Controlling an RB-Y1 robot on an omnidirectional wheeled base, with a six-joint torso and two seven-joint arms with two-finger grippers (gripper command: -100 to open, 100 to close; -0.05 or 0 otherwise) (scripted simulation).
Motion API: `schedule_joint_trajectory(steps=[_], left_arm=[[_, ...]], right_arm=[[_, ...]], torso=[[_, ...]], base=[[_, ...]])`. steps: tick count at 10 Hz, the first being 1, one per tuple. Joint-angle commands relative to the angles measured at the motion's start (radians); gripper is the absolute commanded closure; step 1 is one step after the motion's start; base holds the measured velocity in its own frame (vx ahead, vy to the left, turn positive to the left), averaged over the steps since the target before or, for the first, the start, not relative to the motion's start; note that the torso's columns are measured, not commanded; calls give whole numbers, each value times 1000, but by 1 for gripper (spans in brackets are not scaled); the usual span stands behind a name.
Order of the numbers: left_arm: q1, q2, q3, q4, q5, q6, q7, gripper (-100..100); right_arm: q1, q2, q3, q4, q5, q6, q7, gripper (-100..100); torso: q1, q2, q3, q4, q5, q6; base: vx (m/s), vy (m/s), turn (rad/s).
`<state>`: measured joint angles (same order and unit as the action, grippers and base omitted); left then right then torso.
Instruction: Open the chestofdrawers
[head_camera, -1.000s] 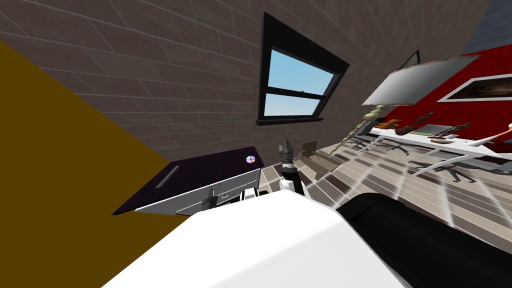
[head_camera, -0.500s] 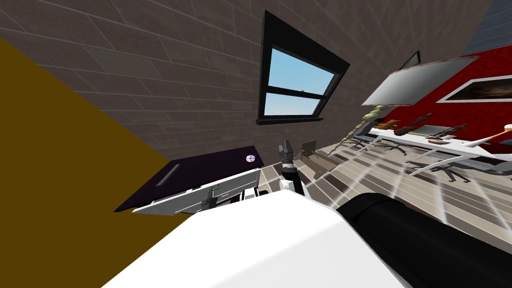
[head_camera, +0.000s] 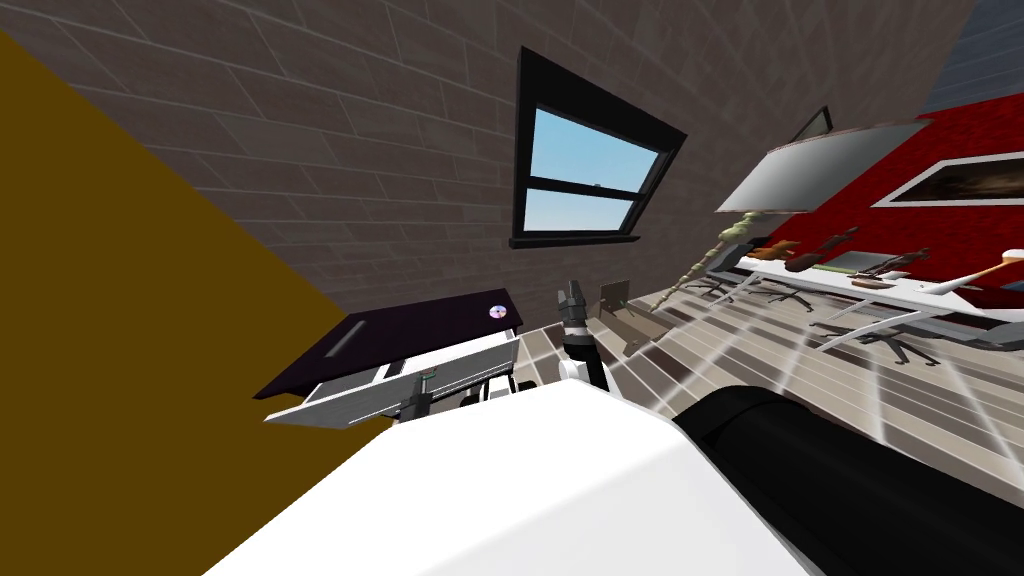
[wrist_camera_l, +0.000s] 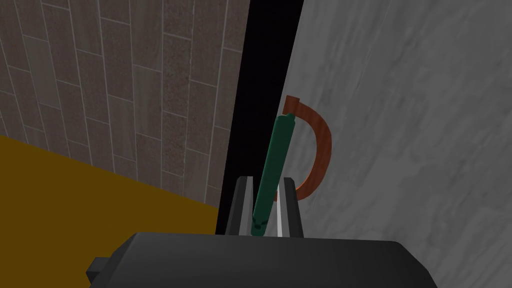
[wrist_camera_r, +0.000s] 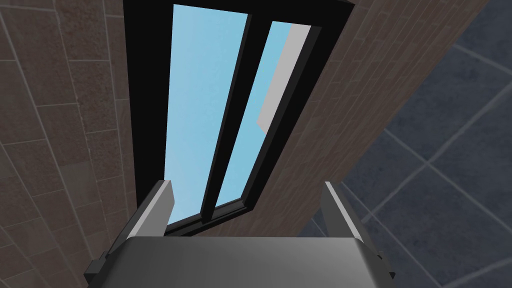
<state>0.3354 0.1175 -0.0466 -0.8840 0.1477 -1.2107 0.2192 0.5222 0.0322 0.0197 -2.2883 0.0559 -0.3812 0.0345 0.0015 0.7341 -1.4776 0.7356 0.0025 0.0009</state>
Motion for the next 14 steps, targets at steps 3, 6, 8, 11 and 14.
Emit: schedule_joint_trajectory(steps=[3,6,8,11,14], left_arm=[[29,14,-4,-42,-1,26,12,100],[57,19,-14,-54,-5,11,20,100],[75,51,0,-123,8,67,38,-100],[99,84,11,-196,20,111,60,-100],[123,117,21,-261,32,156,81,-100]], right_arm=[[0,0,0,0,0,0,0,0],[0,0,0,0,0,0,0,0],[0,0,0,0,0,0,0,0],[0,0,0,0,0,0,0,0],[0,0,0,0,0,0,0,0]], torso=[[0,1,1,1,-1,0],[-1,8,5,2,-1,-1],[-1,0,0,1,-2,-1],[0,-2,-2,0,-2,-1],[-2,7,4,4,-3,-1]], base=[[-81,-26,13],[-192,-27,17],[-55,-49,12],[27,-49,-7],[-9,-61,1]])
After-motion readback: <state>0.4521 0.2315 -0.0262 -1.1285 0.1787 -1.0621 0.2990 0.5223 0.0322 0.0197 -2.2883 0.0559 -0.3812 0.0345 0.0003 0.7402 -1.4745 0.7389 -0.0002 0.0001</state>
